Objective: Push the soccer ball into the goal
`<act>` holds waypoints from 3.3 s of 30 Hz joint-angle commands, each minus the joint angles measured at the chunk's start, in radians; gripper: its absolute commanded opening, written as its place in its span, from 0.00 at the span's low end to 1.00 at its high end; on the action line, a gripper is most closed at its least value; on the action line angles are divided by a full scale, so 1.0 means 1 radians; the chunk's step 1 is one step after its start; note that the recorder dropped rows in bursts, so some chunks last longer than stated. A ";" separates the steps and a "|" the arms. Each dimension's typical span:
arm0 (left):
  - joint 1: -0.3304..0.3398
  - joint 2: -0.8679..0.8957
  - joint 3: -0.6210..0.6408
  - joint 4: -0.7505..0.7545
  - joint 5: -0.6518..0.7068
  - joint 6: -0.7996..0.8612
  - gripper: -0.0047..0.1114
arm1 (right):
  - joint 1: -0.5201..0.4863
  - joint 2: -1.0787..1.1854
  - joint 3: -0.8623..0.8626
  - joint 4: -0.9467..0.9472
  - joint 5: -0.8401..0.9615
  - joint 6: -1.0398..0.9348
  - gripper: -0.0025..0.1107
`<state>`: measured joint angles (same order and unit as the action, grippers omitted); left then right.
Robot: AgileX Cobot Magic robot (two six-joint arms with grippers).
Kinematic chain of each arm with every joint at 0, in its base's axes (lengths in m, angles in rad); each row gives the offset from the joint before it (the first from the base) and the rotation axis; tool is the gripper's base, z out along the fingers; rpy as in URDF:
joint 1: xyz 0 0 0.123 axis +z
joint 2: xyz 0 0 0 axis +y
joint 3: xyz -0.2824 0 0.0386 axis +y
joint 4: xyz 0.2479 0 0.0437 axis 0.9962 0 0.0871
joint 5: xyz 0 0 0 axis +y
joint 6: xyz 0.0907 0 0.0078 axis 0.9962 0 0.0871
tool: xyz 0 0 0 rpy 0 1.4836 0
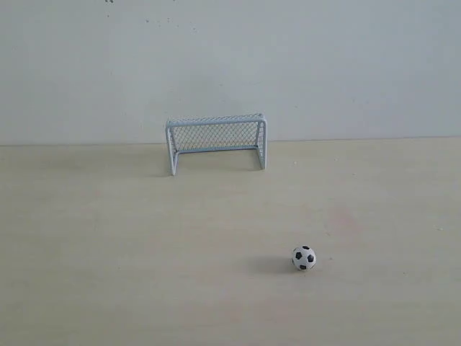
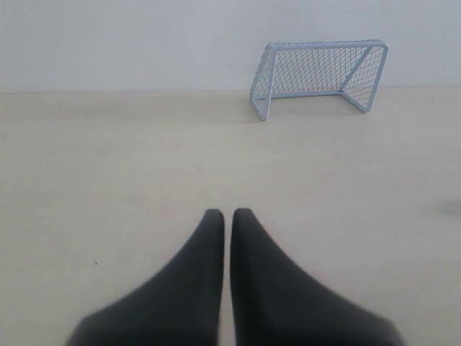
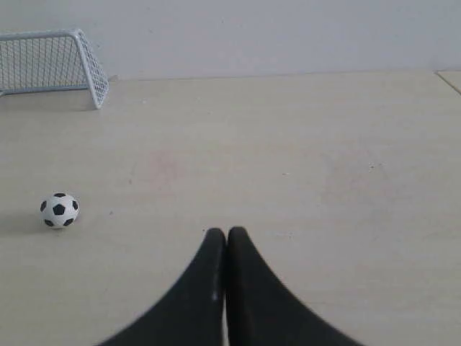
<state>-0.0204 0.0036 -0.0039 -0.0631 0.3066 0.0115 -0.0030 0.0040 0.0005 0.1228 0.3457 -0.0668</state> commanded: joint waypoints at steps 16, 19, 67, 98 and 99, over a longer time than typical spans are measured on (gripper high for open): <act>0.000 -0.004 0.004 -0.008 0.000 0.005 0.08 | 0.000 -0.004 -0.001 -0.001 -0.580 0.005 0.02; 0.000 -0.004 0.004 -0.008 0.000 0.005 0.08 | 0.000 -0.004 -0.003 0.017 -0.749 0.002 0.02; 0.000 -0.004 0.004 -0.008 0.000 0.005 0.08 | 0.315 1.505 -1.004 0.161 0.578 -0.882 0.02; 0.000 -0.004 0.004 -0.008 0.000 0.005 0.08 | 0.315 1.505 -1.004 0.233 0.465 -0.881 0.02; 0.000 -0.004 0.004 -0.008 0.000 0.005 0.08 | 0.315 1.505 -1.004 0.233 0.454 -0.881 0.02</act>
<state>-0.0204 0.0036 -0.0039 -0.0631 0.3066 0.0115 0.3087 1.5120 -0.9948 0.3463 0.8286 -0.9494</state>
